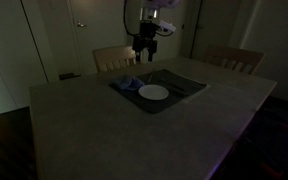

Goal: Wipe the plate with the blue towel.

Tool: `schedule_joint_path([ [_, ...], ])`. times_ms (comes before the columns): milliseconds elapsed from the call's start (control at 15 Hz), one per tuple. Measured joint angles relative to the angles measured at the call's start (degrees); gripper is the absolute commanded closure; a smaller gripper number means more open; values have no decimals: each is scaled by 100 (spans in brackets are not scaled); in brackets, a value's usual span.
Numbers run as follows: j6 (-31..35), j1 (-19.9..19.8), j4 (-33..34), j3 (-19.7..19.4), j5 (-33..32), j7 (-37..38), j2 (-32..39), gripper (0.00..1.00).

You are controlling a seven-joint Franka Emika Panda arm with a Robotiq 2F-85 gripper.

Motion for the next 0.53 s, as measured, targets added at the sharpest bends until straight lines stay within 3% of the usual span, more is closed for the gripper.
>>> schedule_joint_path([
  [267, -92, 62, 521, 96, -99, -17, 486, 0],
  [533, -91, 76, 579, 102, -100, -3, 540, 0],
])
